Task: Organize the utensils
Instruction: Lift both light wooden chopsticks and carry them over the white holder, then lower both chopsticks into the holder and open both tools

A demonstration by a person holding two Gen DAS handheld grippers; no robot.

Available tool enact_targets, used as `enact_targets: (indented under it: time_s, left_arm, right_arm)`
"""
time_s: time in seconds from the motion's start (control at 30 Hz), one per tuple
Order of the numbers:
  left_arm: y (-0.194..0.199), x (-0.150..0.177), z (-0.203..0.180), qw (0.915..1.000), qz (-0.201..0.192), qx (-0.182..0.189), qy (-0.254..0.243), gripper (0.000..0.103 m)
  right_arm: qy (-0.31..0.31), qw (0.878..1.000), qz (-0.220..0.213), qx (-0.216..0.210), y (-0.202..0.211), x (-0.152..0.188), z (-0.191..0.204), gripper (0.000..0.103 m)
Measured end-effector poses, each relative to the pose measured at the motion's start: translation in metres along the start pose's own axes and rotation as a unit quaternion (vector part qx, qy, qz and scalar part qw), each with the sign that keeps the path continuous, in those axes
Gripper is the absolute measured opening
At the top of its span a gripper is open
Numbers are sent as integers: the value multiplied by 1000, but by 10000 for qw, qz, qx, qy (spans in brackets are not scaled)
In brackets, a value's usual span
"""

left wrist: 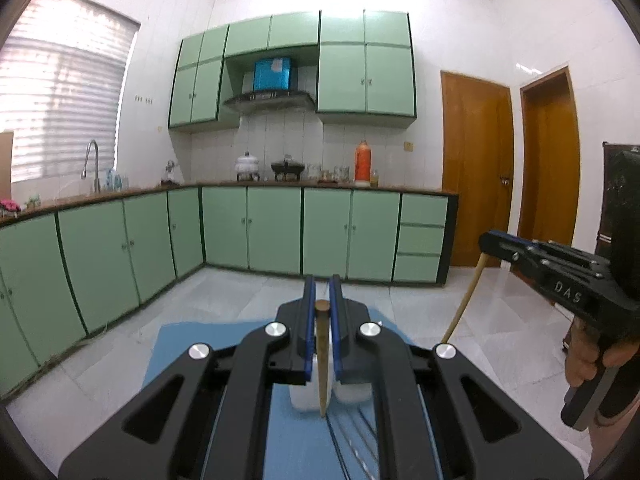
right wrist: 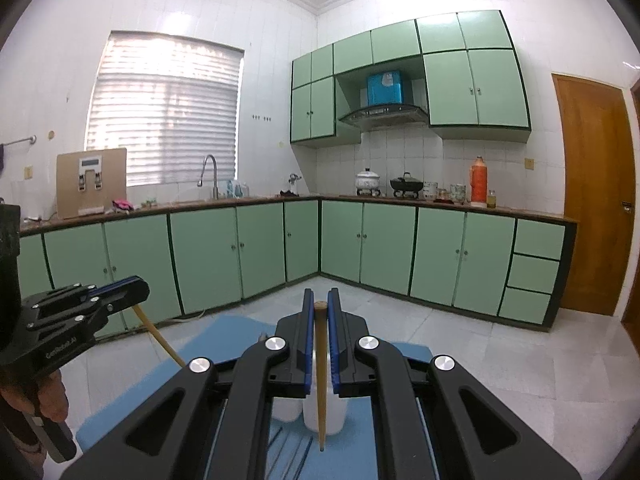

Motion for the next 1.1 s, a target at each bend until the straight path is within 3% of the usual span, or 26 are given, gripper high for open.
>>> enact_targets:
  time_s: [0.27, 0.47, 0.83, 1.1]
  left_arm:
    - [-23, -51, -7, 9987, -500, -50, -133, 6]
    - [-64, -57, -8, 9982, -548, -165, -199, 6]
    - [-151, -22, 19, 9998, -18, -188, 22, 6]
    - [-183, 13, 37, 9988, 405, -198, 177, 6]
  right_arm:
    - [18, 9996, -290, 12, -20, -43, -6, 7]
    - [-54, 9995, -293, 127, -63, -52, -15, 7]
    - [-191, 9990, 381, 112, -150, -7, -25, 7]
    - [-274, 9971, 705, 55, -175, 27, -31, 7]
Point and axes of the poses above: each gripper's, at about its wrist camera, not at the fingertips, and y roughly against the way its jaws point, z to its left, x to its underside, the point moved 4 cm from there along -y, roughly the way its jaws point, and after that the axes turned 3 degrees about x, right-handed, at the moved point
